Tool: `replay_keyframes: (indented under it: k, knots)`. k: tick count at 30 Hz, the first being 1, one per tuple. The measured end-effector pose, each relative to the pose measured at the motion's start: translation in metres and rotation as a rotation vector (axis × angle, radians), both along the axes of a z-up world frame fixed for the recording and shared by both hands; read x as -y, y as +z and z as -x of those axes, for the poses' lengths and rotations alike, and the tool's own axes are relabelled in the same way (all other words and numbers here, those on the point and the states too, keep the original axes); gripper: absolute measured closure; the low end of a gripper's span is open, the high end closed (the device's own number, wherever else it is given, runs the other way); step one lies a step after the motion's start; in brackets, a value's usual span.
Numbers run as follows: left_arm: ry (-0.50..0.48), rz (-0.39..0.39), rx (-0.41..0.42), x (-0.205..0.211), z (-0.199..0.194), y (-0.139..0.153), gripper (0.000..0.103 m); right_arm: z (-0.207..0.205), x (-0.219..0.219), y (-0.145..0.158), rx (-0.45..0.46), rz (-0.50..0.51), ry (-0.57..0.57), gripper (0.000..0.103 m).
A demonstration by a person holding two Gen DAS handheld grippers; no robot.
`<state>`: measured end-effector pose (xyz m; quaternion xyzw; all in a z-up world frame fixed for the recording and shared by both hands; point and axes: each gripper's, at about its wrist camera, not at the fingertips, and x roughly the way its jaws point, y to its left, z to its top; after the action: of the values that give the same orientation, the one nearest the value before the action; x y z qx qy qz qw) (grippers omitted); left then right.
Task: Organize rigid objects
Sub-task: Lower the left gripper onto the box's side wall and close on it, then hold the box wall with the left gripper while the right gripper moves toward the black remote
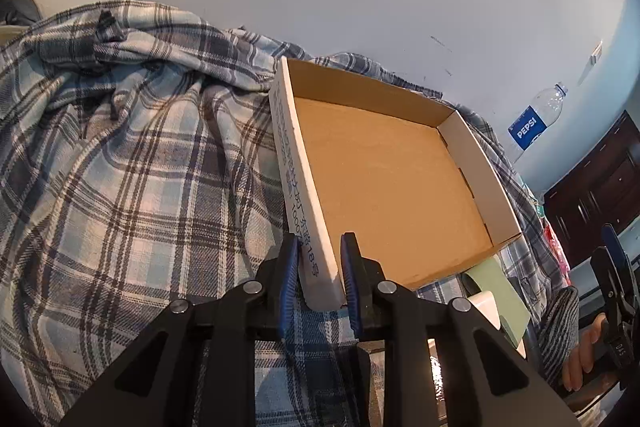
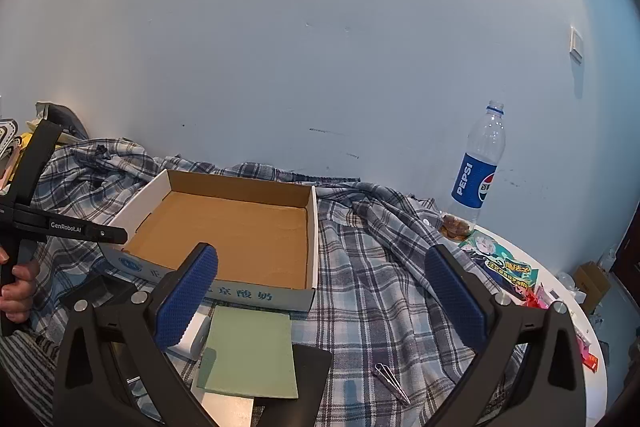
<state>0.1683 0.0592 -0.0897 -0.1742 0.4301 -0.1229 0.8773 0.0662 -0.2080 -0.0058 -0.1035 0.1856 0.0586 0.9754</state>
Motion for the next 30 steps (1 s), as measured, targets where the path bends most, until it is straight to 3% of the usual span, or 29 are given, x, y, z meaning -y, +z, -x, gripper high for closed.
replay_keyframes:
  k: [5, 6, 7, 8, 9, 13, 14, 19, 30]
  knots:
    - [-0.002, -0.002, -0.005, 0.002, 0.0, 0.0, 0.077, -0.001, -0.001, 0.0, -0.002, 0.002, 0.001, 0.0]
    - [-0.005, 0.002, -0.012, 0.003, -0.001, 0.0, 0.074, -0.001, -0.001, 0.0, -0.002, 0.003, 0.0, 0.0]
    - [-0.011, 0.0, -0.03, 0.005, -0.002, -0.002, 0.059, -0.001, -0.001, 0.0, -0.001, 0.003, -0.001, 0.0]
    - [-0.021, 0.001, -0.045, 0.004, -0.002, -0.004, 0.053, 0.0, -0.001, 0.0, 0.0, 0.004, -0.001, 0.0]
    - [-0.026, -0.01, -0.036, 0.006, -0.001, -0.002, 0.053, 0.0, -0.001, 0.0, 0.001, 0.005, -0.001, 0.0]
    - [-0.034, -0.046, -0.035, 0.013, 0.001, -0.001, 0.055, 0.001, -0.001, 0.001, 0.01, 0.009, -0.001, 0.0]
    - [-0.038, -0.038, -0.036, 0.013, 0.001, -0.001, 0.066, 0.002, -0.001, 0.001, 0.011, 0.01, 0.0, 0.0]
    - [-0.058, -0.011, -0.032, 0.013, 0.001, 0.0, 0.075, 0.001, -0.001, 0.0, 0.006, 0.009, -0.002, 0.0]
    - [-0.058, -0.041, -0.02, 0.016, 0.001, 0.001, 0.075, -0.003, 0.003, -0.004, -0.028, -0.01, 0.004, 0.0]
